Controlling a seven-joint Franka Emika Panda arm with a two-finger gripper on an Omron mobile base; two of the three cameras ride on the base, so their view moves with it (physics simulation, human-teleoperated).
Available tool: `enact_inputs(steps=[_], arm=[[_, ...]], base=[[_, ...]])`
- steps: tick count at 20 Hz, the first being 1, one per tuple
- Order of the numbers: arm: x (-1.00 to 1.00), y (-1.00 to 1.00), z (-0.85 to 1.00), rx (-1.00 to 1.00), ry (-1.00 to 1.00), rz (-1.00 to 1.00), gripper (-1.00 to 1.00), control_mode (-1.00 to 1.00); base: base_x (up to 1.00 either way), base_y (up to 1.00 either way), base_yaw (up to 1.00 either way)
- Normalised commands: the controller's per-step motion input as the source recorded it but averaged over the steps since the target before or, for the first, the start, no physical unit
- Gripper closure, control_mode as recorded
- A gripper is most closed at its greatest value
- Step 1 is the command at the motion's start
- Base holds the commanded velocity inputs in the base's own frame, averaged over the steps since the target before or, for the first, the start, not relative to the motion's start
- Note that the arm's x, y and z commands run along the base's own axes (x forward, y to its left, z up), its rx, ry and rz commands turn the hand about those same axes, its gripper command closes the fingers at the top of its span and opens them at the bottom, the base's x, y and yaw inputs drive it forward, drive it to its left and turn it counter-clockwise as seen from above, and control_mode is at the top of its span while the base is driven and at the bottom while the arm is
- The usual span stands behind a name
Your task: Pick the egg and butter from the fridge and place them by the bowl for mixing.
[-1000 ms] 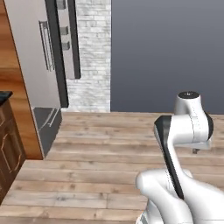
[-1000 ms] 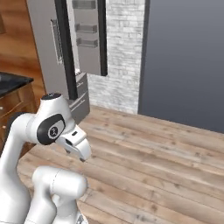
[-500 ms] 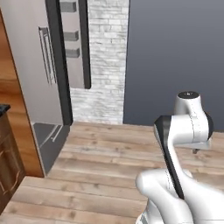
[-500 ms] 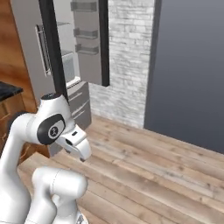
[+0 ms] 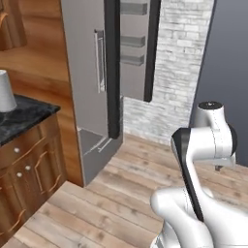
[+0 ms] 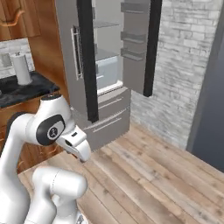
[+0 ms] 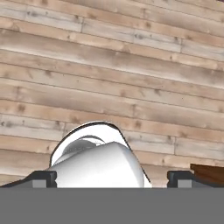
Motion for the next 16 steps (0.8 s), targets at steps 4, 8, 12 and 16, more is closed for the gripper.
enact_inputs(steps=[4, 8, 12, 16], arm=[[0.00, 0.00, 0.00, 0.00, 0.00, 0.00, -1.00, 1.00], [0.00, 0.00, 0.00, 0.00, 0.00, 0.00, -1.00, 1.00], [0.00, 0.00, 0.00, 0.00, 0.00, 0.00, -1.00, 1.00], [0.00, 0.00, 0.00, 0.00, 0.00, 0.00, -1.00, 1.00]], base=[[0.41, -0.52, 0.61], [0.54, -0.80, 0.47], [0.31, -0.91, 0.47], [0.24, -0.89, 0.51]])
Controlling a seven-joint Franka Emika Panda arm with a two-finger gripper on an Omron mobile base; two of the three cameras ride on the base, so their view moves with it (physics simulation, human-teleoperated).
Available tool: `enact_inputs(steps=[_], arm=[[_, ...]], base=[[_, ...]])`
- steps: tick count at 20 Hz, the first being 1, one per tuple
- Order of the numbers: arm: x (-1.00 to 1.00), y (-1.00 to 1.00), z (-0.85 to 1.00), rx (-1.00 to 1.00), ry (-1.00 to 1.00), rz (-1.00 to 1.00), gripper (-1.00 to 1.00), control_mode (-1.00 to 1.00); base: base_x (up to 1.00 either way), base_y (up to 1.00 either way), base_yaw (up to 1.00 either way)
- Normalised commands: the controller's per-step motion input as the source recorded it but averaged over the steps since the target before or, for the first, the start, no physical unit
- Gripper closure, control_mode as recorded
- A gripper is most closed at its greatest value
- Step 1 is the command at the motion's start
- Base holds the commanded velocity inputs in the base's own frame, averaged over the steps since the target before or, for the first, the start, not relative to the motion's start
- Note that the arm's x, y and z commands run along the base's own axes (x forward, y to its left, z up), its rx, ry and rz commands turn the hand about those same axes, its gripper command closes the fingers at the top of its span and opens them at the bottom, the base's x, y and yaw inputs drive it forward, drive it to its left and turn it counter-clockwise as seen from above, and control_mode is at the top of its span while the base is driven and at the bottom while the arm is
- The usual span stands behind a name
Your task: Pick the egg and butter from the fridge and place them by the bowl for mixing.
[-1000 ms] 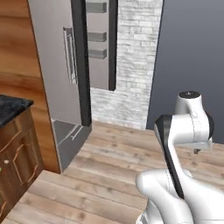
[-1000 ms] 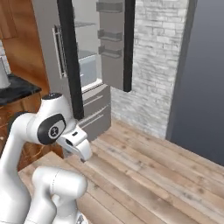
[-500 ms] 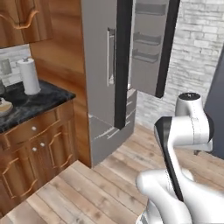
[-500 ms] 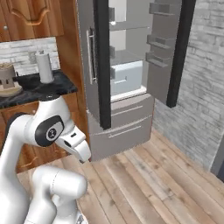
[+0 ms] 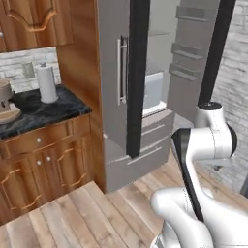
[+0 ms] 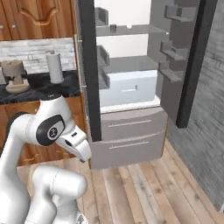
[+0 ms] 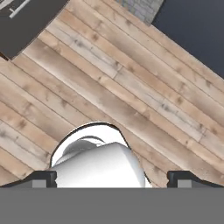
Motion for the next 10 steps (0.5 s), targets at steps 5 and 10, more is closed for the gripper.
enact_inputs(steps=[5, 10], arm=[[0.00, 0.00, 0.00, 0.00, 0.00, 0.00, -1.00, 1.00], [0.00, 0.00, 0.00, 0.00, 0.00, 0.00, -1.00, 1.00]], base=[[0.14, -0.72, 0.58], [0.15, -0.76, 0.54]])
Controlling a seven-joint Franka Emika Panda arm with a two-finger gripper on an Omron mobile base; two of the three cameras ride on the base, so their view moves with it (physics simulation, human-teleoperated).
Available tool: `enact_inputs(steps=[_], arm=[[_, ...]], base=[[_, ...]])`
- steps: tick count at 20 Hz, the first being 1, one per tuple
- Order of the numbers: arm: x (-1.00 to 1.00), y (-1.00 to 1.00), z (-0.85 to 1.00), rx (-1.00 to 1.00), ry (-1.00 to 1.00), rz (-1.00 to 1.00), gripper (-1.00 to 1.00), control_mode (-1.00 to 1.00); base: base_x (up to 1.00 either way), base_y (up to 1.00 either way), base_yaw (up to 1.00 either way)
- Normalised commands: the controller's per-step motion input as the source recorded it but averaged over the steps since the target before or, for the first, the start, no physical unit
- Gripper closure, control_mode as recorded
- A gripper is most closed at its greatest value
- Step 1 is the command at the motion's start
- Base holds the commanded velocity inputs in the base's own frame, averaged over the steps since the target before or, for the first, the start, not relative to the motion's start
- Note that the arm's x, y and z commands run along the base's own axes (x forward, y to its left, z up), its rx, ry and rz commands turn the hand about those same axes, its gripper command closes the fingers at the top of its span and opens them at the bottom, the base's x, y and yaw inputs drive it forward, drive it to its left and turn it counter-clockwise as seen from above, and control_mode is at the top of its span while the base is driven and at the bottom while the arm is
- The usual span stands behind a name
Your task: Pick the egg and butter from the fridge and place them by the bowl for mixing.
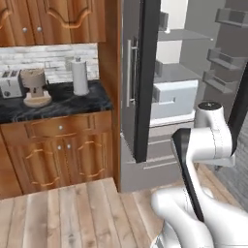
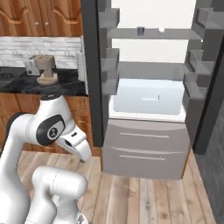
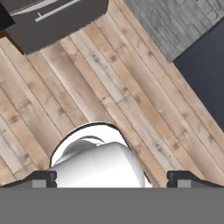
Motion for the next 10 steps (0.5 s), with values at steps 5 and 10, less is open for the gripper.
enact_inputs(steps=[5, 10], arm=[[0.00, 0.00, 0.00, 0.00, 0.00, 0.00, -1.00, 1.00], [0.00, 0.00, 0.00, 0.00, 0.00, 0.00, -1.00, 1.00]], base=[[0.12, -0.98, 0.45], [0.27, -0.72, 0.30]])
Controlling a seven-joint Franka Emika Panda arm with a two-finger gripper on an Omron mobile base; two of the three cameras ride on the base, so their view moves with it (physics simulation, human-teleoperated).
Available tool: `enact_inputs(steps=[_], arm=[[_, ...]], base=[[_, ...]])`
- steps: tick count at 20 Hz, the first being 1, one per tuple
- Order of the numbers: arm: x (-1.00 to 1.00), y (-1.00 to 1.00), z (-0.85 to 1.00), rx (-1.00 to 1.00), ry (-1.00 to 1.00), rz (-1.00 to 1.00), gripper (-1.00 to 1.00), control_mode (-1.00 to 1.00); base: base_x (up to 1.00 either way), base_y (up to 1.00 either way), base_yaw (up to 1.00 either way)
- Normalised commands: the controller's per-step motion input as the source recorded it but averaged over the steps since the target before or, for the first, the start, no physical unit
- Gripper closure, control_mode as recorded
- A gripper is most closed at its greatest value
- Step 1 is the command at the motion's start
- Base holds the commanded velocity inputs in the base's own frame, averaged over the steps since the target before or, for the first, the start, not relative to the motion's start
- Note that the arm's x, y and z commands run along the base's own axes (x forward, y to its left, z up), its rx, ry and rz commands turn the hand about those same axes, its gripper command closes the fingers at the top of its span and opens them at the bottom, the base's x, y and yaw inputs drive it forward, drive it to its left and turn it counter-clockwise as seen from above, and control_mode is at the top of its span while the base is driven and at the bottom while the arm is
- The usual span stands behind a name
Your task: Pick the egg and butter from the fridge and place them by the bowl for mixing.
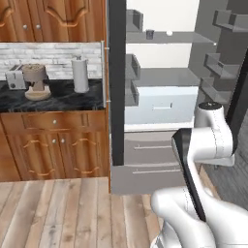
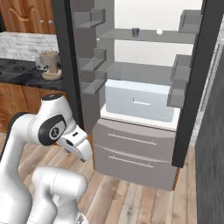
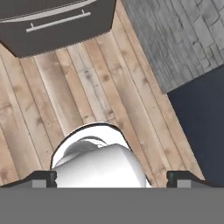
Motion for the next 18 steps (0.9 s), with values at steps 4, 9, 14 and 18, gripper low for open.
enact_inputs(steps=[4, 9, 14, 18], arm=[[0.00, 0.00, 0.00, 0.00, 0.00, 0.00, -1.00, 1.00], [0.00, 0.00, 0.00, 0.00, 0.00, 0.00, -1.00, 1.00], [0.00, 0.00, 0.00, 0.00, 0.00, 0.00, -1.00, 1.00], [0.00, 0.00, 0.00, 0.00, 0.00, 0.00, -1.00, 1.00]], base=[[0.38, -0.07, 0.04], [0.80, -0.34, -0.09], [0.47, -0.24, -0.35], [0.10, 0.09, -0.15]])
